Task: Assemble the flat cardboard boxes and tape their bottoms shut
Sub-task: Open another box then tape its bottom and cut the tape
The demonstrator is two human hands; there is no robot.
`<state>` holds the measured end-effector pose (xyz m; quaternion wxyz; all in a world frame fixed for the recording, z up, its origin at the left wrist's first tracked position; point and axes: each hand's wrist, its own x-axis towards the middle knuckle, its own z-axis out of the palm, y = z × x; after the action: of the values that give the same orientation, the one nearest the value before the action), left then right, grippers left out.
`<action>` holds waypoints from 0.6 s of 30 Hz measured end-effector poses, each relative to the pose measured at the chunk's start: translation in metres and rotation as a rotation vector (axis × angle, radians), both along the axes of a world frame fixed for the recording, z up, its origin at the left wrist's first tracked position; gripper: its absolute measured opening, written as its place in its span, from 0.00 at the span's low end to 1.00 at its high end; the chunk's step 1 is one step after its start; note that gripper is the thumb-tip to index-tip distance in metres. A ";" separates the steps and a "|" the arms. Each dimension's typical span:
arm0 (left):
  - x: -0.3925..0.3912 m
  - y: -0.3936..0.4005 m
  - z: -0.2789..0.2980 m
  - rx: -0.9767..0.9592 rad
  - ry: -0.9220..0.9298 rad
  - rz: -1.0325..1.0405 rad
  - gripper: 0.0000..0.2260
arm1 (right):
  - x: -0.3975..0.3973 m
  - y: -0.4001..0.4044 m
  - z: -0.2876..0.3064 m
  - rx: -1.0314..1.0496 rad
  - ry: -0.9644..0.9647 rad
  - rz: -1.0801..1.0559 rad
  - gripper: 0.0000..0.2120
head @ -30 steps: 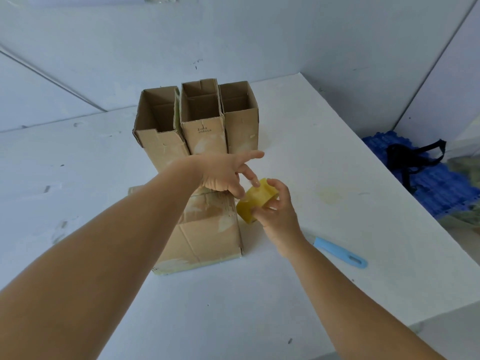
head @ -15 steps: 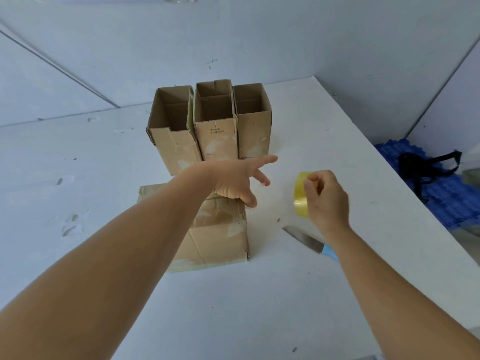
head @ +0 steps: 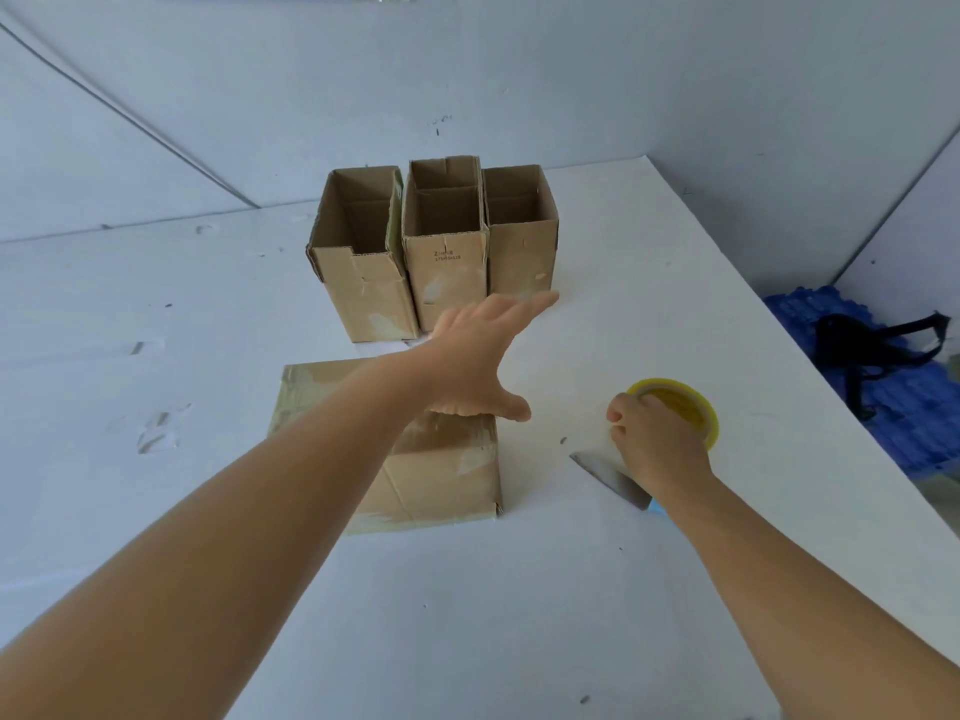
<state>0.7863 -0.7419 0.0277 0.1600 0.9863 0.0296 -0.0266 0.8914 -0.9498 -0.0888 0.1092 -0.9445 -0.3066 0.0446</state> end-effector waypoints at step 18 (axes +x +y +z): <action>-0.069 -0.015 0.010 0.083 -0.312 0.241 0.08 | 0.007 0.010 -0.002 0.193 0.205 -0.205 0.11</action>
<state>0.7174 -0.7573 0.0380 0.1240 0.9735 0.1236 0.1471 0.8980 -0.9398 -0.0905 0.2342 -0.9464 -0.1988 0.0998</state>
